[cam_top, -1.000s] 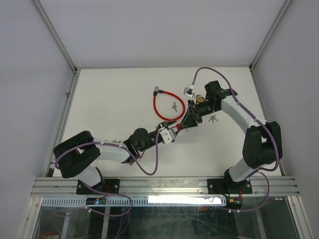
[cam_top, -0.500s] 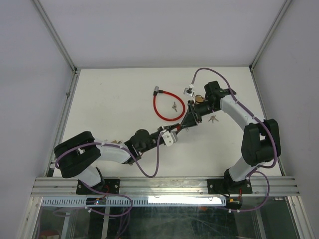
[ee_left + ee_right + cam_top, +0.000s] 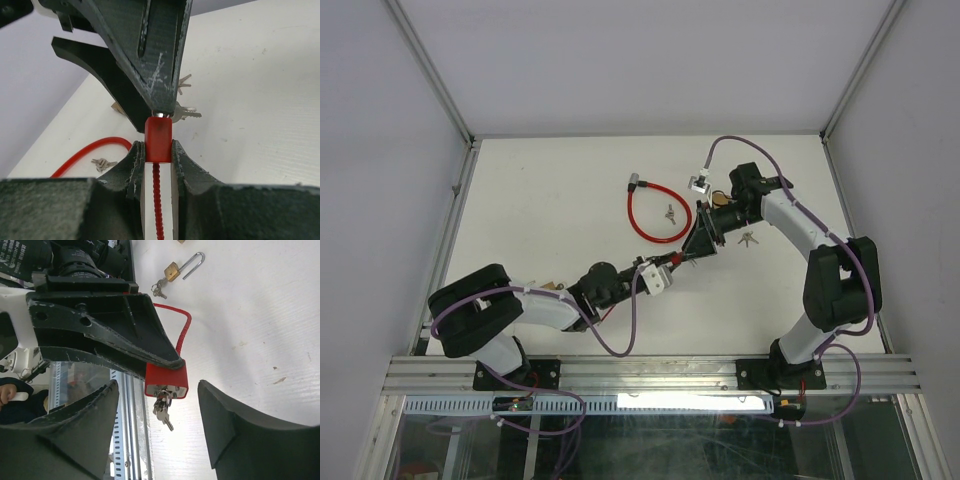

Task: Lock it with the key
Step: Pick up the lock from the center of the board.

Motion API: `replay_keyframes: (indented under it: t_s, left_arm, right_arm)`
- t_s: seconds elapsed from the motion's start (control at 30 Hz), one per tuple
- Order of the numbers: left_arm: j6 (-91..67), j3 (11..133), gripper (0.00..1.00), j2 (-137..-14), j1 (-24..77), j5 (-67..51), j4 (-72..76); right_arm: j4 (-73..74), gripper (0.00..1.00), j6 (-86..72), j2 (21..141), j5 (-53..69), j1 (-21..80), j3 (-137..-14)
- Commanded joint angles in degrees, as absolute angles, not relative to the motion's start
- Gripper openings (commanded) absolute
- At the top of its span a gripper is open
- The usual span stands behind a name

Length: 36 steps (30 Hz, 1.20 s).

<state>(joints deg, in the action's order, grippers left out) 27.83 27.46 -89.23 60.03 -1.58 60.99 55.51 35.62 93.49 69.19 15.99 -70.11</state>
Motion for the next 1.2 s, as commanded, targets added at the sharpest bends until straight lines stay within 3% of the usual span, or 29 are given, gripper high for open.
replay_keyframes:
  t_s: [0.0, 0.33, 0.6, 0.67, 0.7, 0.73, 0.77, 0.87, 0.97, 1.17]
  left_arm:
    - [24.28, 26.07, 0.0, -85.67, 60.05, -3.09, 66.29]
    - [15.87, 22.38, 0.0, -80.14, 57.97, -7.75, 68.2]
    - [8.06, 19.88, 0.0, -77.55, 54.81, -13.27, 72.63]
    - [6.85, 19.99, 0.0, -77.14, 54.24, -14.4, 72.62]
    - [6.36, 20.08, 0.0, -76.92, 54.01, -15.11, 72.6]
    - [5.96, 20.16, 0.0, -76.72, 53.83, -15.5, 72.67]
    - [5.52, 20.21, 0.0, -76.53, 53.56, -15.93, 72.68]
    - [4.11, 20.38, 0.0, -76.14, 53.2, -17.44, 73.4]
    - [3.12, 20.76, 0.0, -76.52, 53.09, -18.35, 74.15]
    - [2.64, 21.5, 0.0, -76.99, 53.13, -19.28, 74.02]
  right_arm:
    - [56.5, 0.68, 38.73, 90.09, 71.57, 15.14, -72.81]
    - [60.67, 0.73, 45.94, 85.78, 73.17, 11.86, -74.01]
    - [69.43, 0.74, 70.0, 81.04, 77.86, 11.26, -73.36]
    - [67.37, 0.8, 73.82, 78.59, 78.62, 11.26, -71.4]
    - [65.26, 0.93, 74.07, 77.33, 78.86, 11.27, -70.12]
    - [62.06, 0.99, 73.43, 75.86, 79.0, 11.25, -68.57]
    - [58.96, 0.99, 72.71, 74.46, 79.08, 11.25, -66.68]
    - [49.36, 0.99, 70.61, 70.47, 79.63, 11.69, -61.78]
    - [52.07, 0.99, 73.57, 72.06, 80.85, 13.17, -62.28]
    - [47.82, 0.9, 70.81, 73.07, 78.43, 18.62, -60.13]
